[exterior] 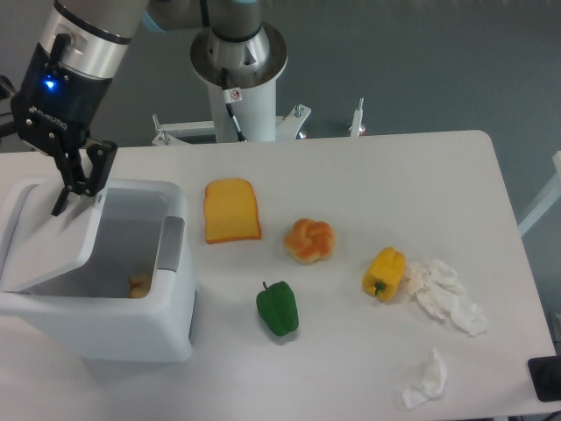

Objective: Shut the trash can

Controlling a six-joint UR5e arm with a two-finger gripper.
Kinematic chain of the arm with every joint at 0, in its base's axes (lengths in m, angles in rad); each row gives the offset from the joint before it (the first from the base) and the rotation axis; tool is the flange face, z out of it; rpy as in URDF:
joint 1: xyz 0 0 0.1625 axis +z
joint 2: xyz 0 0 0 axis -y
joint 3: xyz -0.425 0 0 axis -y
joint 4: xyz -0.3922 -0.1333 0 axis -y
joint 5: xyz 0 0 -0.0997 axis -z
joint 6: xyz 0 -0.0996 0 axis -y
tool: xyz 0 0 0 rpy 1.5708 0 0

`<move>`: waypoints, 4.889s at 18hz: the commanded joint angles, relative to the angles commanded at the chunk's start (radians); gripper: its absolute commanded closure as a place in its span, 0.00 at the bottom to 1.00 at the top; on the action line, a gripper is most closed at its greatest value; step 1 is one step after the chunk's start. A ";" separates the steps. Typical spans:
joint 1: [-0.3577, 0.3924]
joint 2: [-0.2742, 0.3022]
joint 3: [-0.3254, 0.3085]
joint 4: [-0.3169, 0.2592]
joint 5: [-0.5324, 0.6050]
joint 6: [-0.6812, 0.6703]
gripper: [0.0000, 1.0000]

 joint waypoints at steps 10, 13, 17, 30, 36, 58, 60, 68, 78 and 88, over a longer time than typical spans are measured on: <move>0.046 -0.002 -0.034 0.000 0.026 0.086 0.00; 0.058 -0.003 -0.037 0.000 0.026 0.087 0.00; 0.061 -0.009 -0.041 -0.002 0.026 0.109 0.00; 0.081 -0.012 -0.095 -0.002 0.022 0.167 0.00; 0.089 -0.011 -0.095 0.002 0.022 0.172 0.00; 0.095 -0.011 -0.094 0.003 0.025 0.173 0.00; 0.095 -0.011 -0.094 0.003 0.025 0.170 0.00; 0.094 -0.012 -0.094 0.002 0.026 0.170 0.00; 0.095 -0.018 -0.097 0.002 0.026 0.163 0.00; 0.095 -0.025 -0.095 0.000 0.026 0.160 0.00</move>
